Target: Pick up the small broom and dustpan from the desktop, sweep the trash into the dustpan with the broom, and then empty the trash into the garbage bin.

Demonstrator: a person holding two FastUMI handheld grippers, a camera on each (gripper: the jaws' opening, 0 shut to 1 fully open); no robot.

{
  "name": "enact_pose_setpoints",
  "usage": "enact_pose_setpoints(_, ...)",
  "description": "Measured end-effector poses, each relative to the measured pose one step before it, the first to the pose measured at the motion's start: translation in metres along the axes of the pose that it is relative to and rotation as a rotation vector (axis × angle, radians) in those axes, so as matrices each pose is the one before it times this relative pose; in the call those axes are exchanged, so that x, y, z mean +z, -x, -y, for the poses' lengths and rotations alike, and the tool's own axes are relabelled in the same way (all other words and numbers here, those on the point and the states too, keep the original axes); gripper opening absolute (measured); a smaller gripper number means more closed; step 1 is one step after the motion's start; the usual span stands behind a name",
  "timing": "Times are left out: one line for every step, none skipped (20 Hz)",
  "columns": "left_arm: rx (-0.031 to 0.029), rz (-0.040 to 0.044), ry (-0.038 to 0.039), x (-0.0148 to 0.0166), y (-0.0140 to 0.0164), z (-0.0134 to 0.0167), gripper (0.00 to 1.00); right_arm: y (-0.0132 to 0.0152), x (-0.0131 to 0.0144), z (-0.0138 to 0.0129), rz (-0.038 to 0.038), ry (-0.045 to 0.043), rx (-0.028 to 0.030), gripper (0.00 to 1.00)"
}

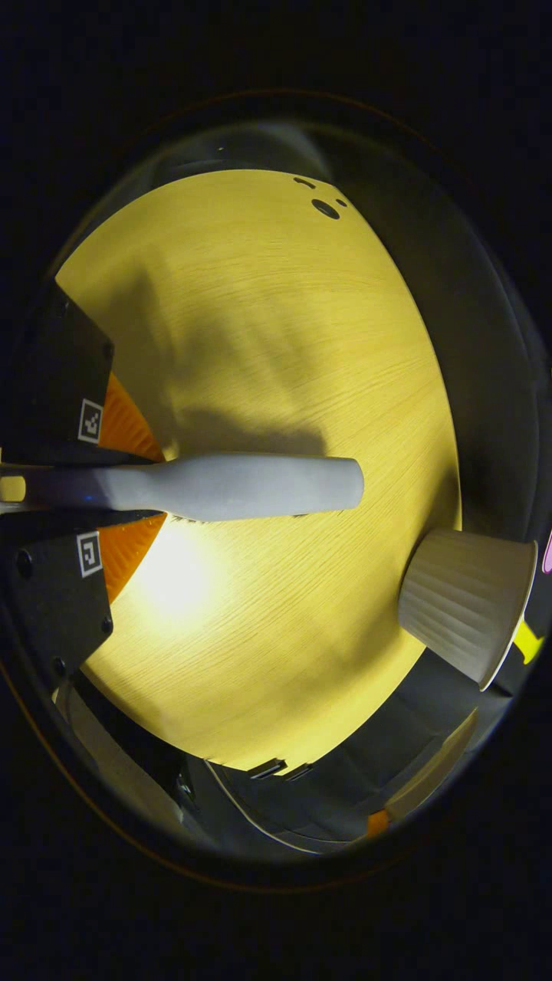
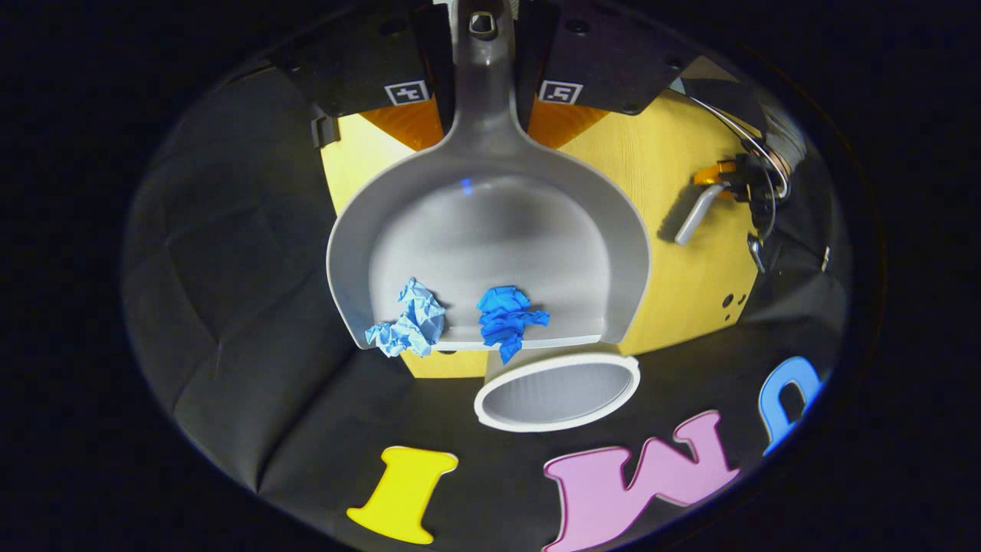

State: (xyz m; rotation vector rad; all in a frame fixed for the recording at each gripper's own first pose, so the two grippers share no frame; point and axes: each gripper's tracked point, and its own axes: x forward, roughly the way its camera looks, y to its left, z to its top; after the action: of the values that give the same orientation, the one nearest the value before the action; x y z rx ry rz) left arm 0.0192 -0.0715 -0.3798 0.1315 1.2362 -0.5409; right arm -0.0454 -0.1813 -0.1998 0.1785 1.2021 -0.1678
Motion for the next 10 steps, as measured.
enact_pose_setpoints(-0.00431,0.00299,-0.00326,0.00180,-0.00014,0.00077,0.28,0.00357,0.01541,0.00992,0.00752,0.00248,-0.01525,0.37)
enact_pose_setpoints(-0.00223,0.00047,-0.00262,0.00013,-0.00038,0.00188,0.28,-0.00026,0.01605,0.01124,0.00603,0.01257,-0.02358,0.37)
enact_pose_setpoints(-0.00266,-0.00109,0.00012,0.00075,-0.00021,0.00095,0.28,-0.00214,0.01529,0.00969,0.00297,0.01895,-0.02845,0.37)
enact_pose_setpoints(-0.00147,-0.00106,0.00204,-0.00014,-0.00065,0.00085,0.28,-0.00207,0.01153,0.00423,-0.00352,0.02201,-0.01911,0.37)
enact_pose_setpoints(-0.00003,-0.00136,0.00189,-0.00023,-0.00056,-0.00040,0.28,-0.00402,0.00979,0.00415,-0.00536,0.02443,-0.02059,0.37)
enact_pose_setpoints(0.00253,0.00002,0.00031,-0.00102,-0.00073,-0.00012,0.28,-0.00469,0.01100,0.00176,-0.01232,0.02583,-0.01342,0.37)
enact_pose_setpoints(0.00200,-0.00128,0.00058,-0.00092,0.00104,-0.00029,0.28,-0.00493,0.01090,-0.00338,-0.00975,0.02783,-0.00561,0.37)
enact_pose_setpoints(0.00240,-0.00110,0.00134,-0.00082,0.00001,-0.00030,0.28,-0.00455,0.00965,-0.00315,-0.00991,0.03788,-0.00752,0.37)
enact_pose_setpoints(0.00199,-0.00054,0.00221,-0.00076,0.00000,-0.00005,0.28,-0.00432,0.00850,-0.00139,-0.01656,0.05309,-0.01120,0.37)
enact_pose_setpoints(0.00077,-0.00071,0.00101,-0.00041,-0.00112,0.00116,0.28,-0.00471,0.00718,-0.00074,-0.01536,0.05244,-0.01632,0.37)
